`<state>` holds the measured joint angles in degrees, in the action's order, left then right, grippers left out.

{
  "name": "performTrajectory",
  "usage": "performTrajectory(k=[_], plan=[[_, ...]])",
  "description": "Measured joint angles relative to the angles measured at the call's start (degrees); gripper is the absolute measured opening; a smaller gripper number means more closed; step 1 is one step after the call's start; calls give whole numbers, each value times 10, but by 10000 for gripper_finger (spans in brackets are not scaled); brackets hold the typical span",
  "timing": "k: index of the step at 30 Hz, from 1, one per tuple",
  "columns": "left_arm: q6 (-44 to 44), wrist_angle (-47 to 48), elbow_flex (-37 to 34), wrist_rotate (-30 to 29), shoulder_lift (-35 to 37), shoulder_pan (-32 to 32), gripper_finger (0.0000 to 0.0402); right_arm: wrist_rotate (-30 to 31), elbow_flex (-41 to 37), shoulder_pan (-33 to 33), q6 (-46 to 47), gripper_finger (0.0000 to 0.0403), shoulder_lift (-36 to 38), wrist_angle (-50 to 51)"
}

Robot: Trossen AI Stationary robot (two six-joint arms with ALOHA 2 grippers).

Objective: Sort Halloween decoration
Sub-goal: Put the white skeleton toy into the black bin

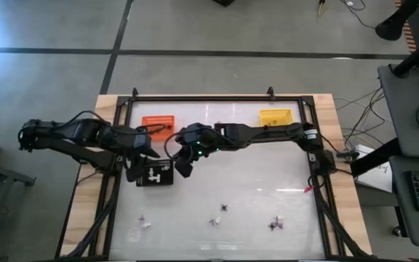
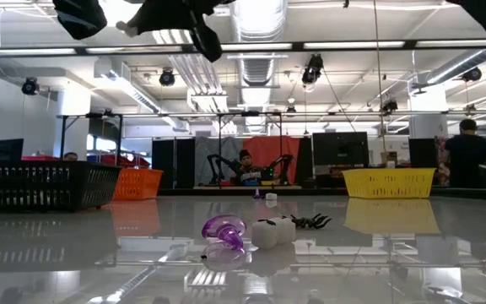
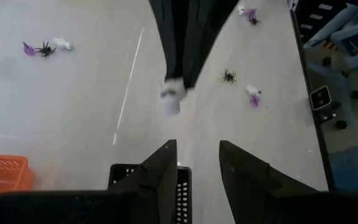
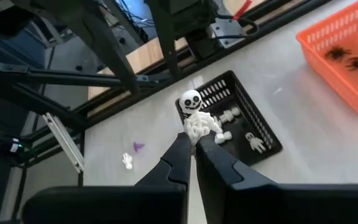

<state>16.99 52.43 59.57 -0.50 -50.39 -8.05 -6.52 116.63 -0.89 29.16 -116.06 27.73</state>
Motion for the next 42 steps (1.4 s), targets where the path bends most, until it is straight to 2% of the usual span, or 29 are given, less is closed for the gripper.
performTrajectory(k=[4, 10, 14, 23, 29, 35, 42], plan=[[-3, 0, -1, 5, -1, 0, 123, -1, 14, 0, 0, 10, -14, 4], [-15, 7, -2, -30, -2, 0, 154, -15, 18, 0, -2, 10, -15, 2], [-14, 26, -2, -32, -6, 0, 163, -15, 16, 0, -5, 10, -15, 2], [-11, 42, -2, -36, -2, 0, 156, -16, 17, 0, -4, 10, -70, -6], [-11, 43, -2, -36, -2, 0, 147, -17, 21, 0, -8, 10, -106, -47], [-11, 51, -2, -36, -2, 0, 138, -44, 21, 0, -6, 10, -144, -75], [-11, 52, -2, -36, -1, 0, 131, -46, 21, 0, -3, 10, -177, -83]])
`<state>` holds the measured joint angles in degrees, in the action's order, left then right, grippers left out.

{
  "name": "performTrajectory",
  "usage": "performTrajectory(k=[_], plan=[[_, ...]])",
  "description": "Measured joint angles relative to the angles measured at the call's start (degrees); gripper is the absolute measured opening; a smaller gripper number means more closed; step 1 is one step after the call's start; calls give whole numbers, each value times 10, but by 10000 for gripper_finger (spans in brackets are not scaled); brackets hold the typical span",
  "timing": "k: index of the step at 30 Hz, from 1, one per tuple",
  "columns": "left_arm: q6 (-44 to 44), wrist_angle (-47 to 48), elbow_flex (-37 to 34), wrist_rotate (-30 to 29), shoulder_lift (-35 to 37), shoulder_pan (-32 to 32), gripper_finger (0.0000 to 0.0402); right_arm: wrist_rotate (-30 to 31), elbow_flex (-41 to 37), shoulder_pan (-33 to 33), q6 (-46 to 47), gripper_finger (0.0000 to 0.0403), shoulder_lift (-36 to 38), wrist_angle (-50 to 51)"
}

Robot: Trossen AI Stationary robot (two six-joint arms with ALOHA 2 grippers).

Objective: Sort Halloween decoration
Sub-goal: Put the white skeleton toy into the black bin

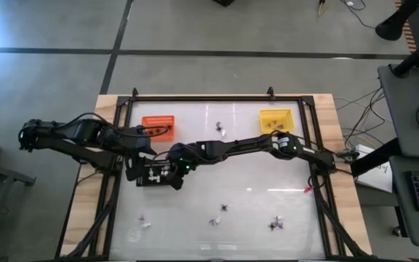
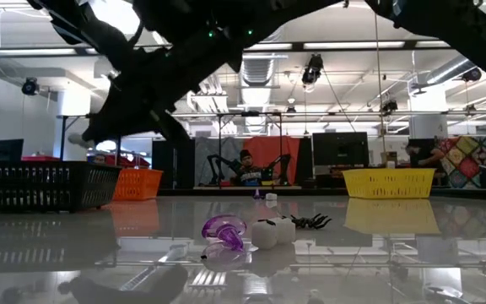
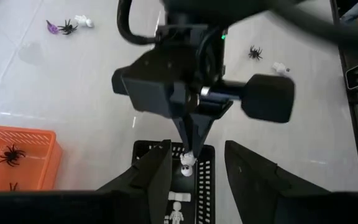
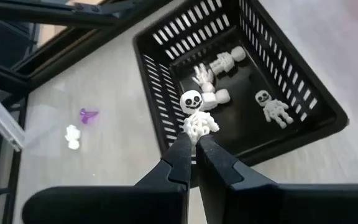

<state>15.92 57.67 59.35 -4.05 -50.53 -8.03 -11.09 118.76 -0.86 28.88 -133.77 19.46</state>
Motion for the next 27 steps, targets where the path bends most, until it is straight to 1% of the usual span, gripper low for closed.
performTrajectory(k=[11, 19, 22, 27], plan=[[0, 2, 0, 0, 0, 0, 130, 0, 0, 0, 1, 11, -17, -5], [0, 2, 0, 1, 0, 0, 130, 1, 0, 0, 38, 12, -29, -9], [-2, 3, 0, 1, 0, 0, 130, 1, 0, 0, 39, 23, -29, -10], [-2, 3, 0, 1, 0, 0, 130, 1, 0, 0, 40, 62, -29, -10]])
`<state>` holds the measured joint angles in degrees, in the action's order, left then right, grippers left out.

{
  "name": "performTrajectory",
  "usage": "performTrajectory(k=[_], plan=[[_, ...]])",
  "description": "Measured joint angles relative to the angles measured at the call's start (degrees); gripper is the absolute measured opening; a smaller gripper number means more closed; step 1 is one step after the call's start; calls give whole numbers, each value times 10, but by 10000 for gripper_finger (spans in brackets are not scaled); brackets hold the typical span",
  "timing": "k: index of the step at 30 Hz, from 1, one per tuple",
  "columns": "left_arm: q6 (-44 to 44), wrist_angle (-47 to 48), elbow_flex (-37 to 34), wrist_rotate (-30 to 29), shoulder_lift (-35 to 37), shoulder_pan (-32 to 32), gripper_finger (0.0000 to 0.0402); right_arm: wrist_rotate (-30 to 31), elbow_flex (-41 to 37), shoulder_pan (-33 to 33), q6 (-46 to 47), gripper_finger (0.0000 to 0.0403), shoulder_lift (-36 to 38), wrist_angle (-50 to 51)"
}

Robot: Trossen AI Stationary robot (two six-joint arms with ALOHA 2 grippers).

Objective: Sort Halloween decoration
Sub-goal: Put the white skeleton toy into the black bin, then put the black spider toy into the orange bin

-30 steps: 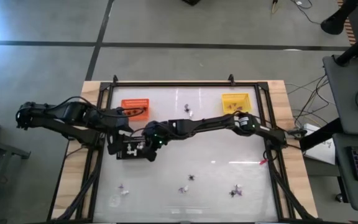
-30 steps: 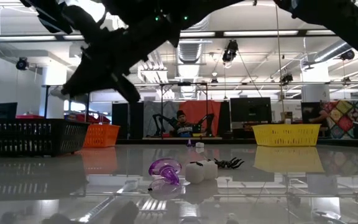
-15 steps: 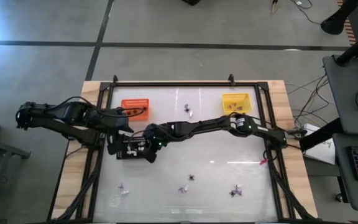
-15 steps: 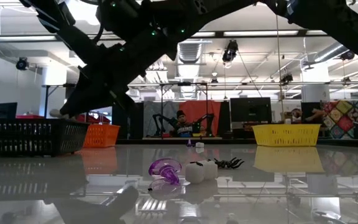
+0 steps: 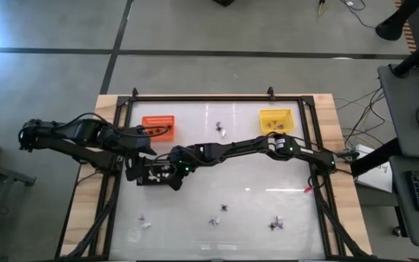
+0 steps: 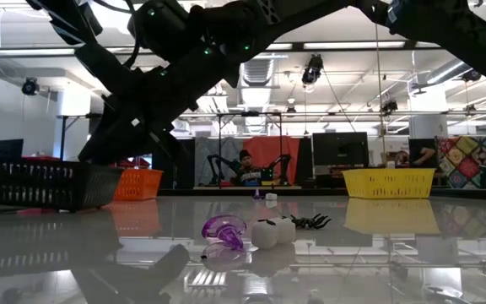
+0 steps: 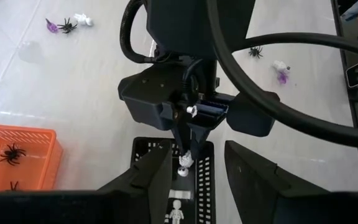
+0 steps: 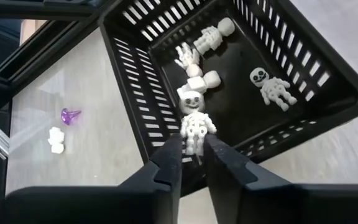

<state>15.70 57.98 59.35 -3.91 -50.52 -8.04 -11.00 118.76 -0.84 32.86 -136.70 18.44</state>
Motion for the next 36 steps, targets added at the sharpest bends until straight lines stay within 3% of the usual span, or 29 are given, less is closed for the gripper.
performTrajectory(k=[6, 12, 17, 26, 36], plan=[[0, 5, 0, 1, 0, 0, 130, 0, 14, 0, 2, 98, 0, 3], [0, 32, 0, 1, 0, 0, 130, 1, 72, 1, -1, 107, 0, 31], [19, 69, 0, 15, 0, 0, 130, 1, 164, 1, -60, 107, 3, 212], [53, 98, -12, 53, 11, -2, 130, 53, 141, -5, -91, 107, 70, 489], [85, 85, -30, 80, 22, -19, 130, 52, 132, -81, -66, 107, 78, 578]])
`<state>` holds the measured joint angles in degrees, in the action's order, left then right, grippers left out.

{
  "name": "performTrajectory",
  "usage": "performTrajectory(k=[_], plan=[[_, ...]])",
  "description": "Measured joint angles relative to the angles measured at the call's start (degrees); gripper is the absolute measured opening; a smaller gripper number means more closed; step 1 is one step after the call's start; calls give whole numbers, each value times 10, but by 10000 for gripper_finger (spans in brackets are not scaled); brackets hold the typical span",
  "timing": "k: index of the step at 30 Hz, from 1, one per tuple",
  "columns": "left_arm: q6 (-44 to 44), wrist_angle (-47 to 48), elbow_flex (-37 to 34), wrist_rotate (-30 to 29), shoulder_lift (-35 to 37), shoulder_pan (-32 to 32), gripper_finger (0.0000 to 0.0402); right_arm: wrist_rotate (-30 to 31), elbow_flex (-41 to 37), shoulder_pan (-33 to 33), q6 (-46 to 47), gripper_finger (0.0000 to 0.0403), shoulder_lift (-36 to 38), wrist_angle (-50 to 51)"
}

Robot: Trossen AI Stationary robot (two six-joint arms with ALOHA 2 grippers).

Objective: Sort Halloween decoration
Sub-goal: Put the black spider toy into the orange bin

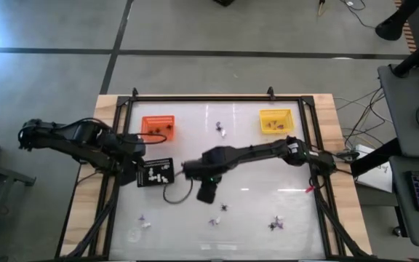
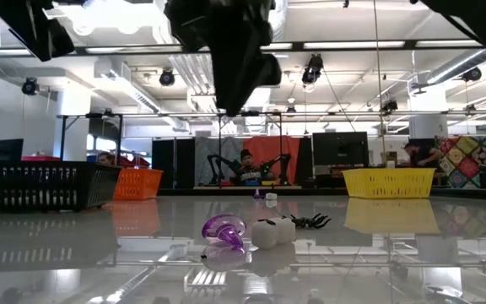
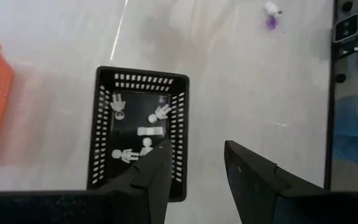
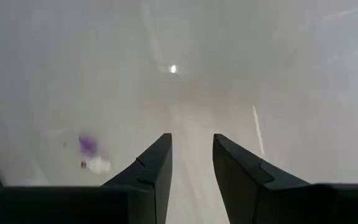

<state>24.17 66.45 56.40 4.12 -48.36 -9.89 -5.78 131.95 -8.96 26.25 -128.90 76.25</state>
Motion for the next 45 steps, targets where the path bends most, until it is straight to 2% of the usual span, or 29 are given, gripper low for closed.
performTrajectory(k=[6, 14, 23, 39, 42, 45], plan=[[2, -5, 0, 0, 0, -18, 130, -3, -30, -56, 1, 107, 0, 2], [4, -5, 0, 0, 1, -22, 130, -3, -98, -98, -6, 107, 0, -25], [13, -5, 0, 16, 1, -22, 130, -1, -179, -101, 2, 107, 0, -99], [21, -5, 0, 26, 1, -23, 130, -12, -271, -96, 8, 106, 4, -171], [21, -9, 0, 26, 1, -23, 130, -14, -280, -93, 8, 92, 4, -184], [21, -9, 0, 26, 1, -23, 130, -26, -281, -88, 8, 60, 4, -186]])
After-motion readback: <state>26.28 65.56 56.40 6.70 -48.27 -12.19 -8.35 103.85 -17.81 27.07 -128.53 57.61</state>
